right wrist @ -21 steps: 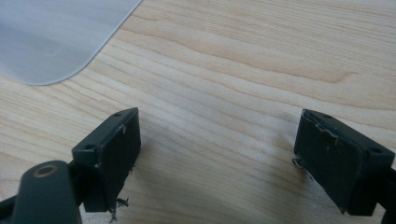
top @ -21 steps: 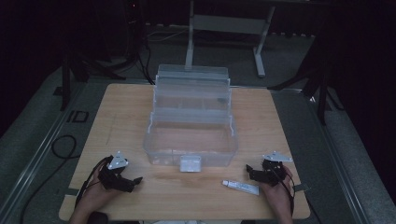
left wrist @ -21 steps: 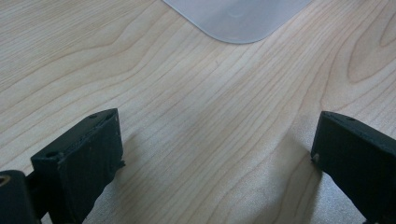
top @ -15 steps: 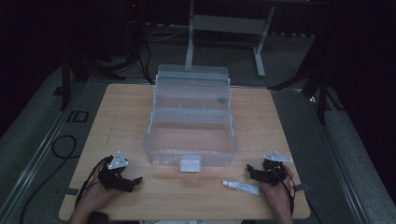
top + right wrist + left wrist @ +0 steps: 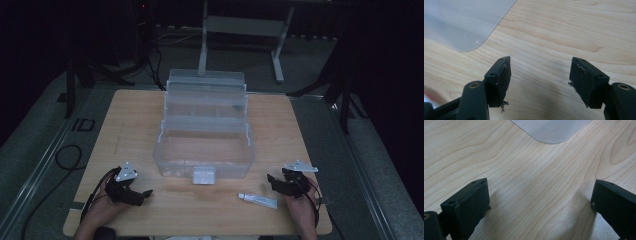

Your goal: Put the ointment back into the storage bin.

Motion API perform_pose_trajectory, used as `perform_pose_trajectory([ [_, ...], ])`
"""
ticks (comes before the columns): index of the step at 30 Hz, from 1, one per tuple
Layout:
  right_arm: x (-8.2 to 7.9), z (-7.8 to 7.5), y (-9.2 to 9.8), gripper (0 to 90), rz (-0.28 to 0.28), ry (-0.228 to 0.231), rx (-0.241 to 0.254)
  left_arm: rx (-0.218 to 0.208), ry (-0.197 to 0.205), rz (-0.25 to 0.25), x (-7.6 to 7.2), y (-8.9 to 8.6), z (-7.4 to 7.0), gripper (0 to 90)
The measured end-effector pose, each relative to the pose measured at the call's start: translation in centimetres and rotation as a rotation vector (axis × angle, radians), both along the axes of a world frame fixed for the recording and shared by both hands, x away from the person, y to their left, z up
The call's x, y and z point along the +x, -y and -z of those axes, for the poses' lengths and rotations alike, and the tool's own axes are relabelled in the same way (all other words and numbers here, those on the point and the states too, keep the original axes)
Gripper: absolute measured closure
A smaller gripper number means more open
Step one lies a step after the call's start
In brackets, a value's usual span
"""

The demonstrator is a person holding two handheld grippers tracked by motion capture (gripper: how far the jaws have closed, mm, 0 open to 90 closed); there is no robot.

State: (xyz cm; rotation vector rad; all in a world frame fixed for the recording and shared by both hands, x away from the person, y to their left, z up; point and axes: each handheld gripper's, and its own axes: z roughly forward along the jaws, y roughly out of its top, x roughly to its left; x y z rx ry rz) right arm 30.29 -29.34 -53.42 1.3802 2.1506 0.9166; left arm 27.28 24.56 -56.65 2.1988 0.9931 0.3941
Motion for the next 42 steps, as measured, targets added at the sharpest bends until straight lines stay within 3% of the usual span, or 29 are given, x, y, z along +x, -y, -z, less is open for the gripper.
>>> perform_pose_trajectory([
  [7,-0.5,-1.7,-0.3,31.5,-0.049,0.003,-0.047,0.0,0.0,0.0,0.0,0.0,0.0,2.5],
  [17,-0.5,-3.4,-0.7,33.9,-0.138,-0.021,-0.061,-0.001,0.0,0.0,0.0,0.0,0.0,2.6],
  [23,-0.2,-4.0,-0.6,37.2,-0.179,-0.058,-0.084,-0.001,0.0,-0.001,0.0,0.0,0.0,2.5],
  [42,0.2,-5.7,-1.0,38.5,-0.307,-0.097,-0.158,-0.001,0.0,-0.001,0.0,0.0,0.0,2.5],
])
